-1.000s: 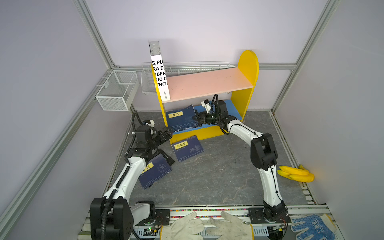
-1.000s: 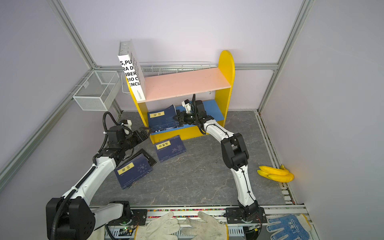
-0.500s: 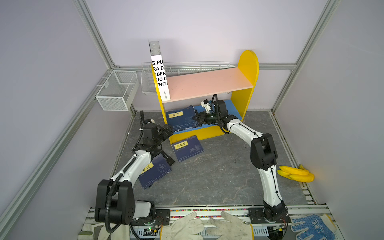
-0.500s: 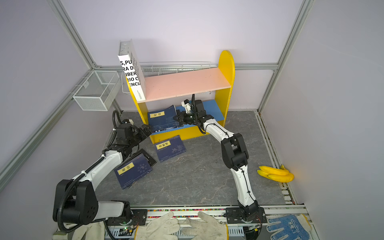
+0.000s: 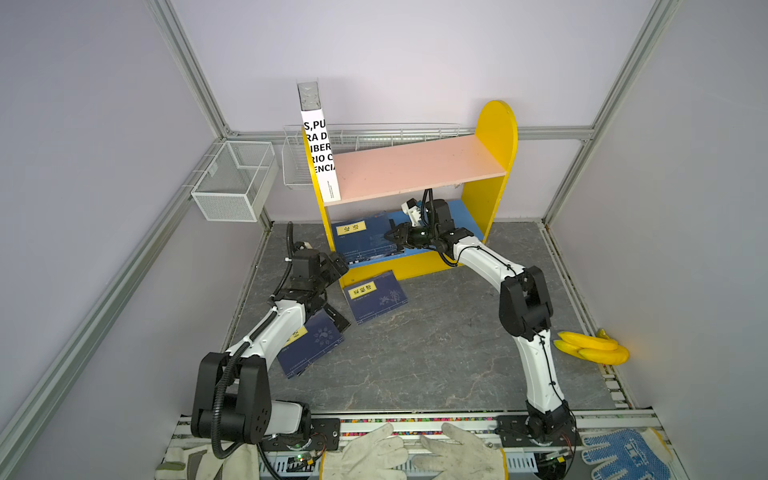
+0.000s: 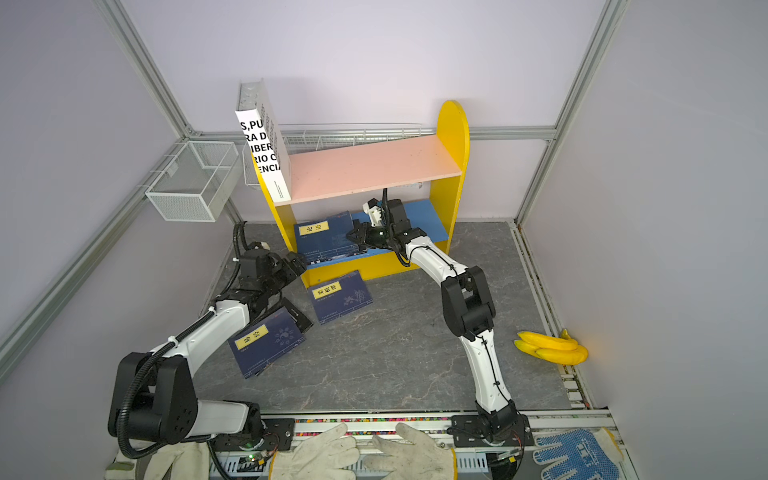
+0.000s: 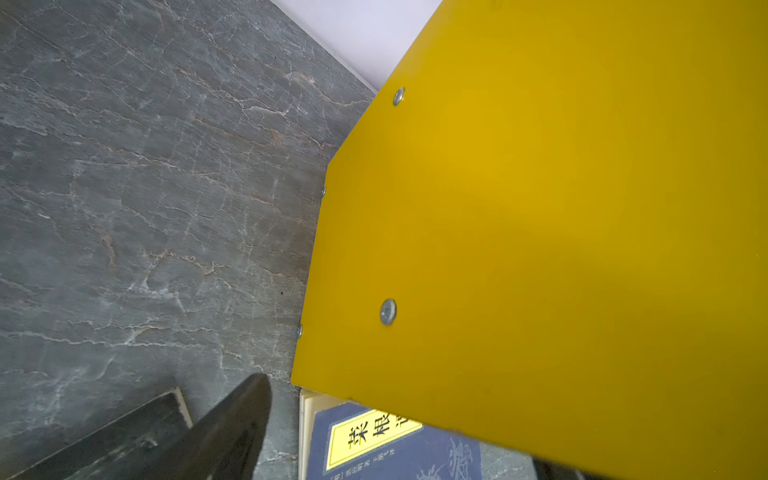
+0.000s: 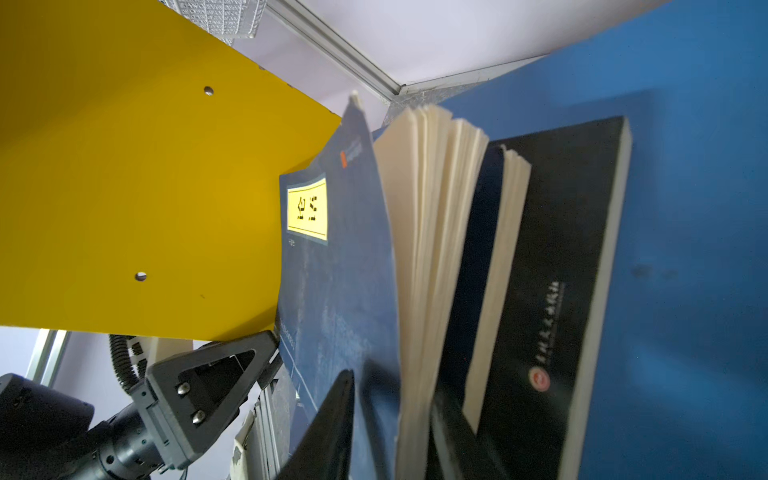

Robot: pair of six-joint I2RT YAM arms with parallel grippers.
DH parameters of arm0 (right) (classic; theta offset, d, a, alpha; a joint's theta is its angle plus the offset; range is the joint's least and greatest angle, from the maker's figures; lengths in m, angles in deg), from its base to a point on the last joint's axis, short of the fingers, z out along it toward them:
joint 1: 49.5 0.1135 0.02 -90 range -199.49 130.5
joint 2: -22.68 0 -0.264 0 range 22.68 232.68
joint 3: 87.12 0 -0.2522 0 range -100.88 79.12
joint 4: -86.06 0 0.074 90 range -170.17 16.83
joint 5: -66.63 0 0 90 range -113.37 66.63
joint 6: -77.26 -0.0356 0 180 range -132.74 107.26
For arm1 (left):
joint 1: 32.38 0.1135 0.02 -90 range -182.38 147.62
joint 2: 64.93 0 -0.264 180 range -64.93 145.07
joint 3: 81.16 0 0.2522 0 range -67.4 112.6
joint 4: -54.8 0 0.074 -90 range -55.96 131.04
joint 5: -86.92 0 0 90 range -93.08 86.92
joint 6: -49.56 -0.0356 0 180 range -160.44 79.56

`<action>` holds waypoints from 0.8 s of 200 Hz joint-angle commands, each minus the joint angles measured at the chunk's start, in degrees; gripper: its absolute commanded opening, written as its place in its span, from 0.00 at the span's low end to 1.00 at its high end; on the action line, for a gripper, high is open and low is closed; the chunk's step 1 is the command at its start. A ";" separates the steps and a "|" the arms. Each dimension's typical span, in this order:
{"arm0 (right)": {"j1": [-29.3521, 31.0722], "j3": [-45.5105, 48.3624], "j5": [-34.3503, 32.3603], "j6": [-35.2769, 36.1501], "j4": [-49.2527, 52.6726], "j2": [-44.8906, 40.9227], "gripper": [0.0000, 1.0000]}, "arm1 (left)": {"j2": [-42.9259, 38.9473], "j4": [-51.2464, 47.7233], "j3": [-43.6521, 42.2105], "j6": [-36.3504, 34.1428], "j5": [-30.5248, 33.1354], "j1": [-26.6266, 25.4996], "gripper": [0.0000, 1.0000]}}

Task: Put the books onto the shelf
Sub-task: 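Lower the book onto the blue shelf beside the other books with the right gripper, then open and withdraw the right gripper while left gripper moves to table books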

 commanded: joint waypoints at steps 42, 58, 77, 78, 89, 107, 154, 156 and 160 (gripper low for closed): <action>0.25 -0.92 -16.56 7.59 6.24 -5.00 0.40 | -2.47 -2.25 -0.68 2.20 4.70 0.60 0.93; 0.25 -0.67 -16.58 7.84 5.77 -5.57 0.39 | -2.77 -2.28 -0.46 2.50 3.93 0.62 0.93; 0.36 -0.28 -15.91 7.71 5.33 -5.77 0.38 | -3.82 -1.63 -0.51 2.51 3.03 0.65 0.93; 0.32 -0.21 -15.87 7.68 5.26 -5.87 0.38 | -3.86 -1.56 -0.53 2.49 2.92 0.61 0.93; 0.34 0.67 -15.65 7.66 4.27 -6.26 0.38 | -4.95 -0.75 -0.62 2.29 2.10 0.63 0.93; 0.36 2.29 -15.54 8.35 2.41 -7.59 0.40 | -7.42 -0.01 -0.81 1.64 -0.05 0.68 0.94; -0.57 9.11 -15.69 10.60 -1.20 -14.53 0.47 | -19.90 -6.81 -1.61 -3.14 -8.08 0.65 0.95; -0.68 9.70 -15.31 10.24 -1.77 -14.94 0.47 | -20.62 -7.50 -1.78 -3.27 -7.93 0.66 0.95; -0.87 10.77 -14.03 9.28 -3.09 -15.56 0.48 | -22.12 -9.07 -2.25 -3.40 -7.40 0.66 0.95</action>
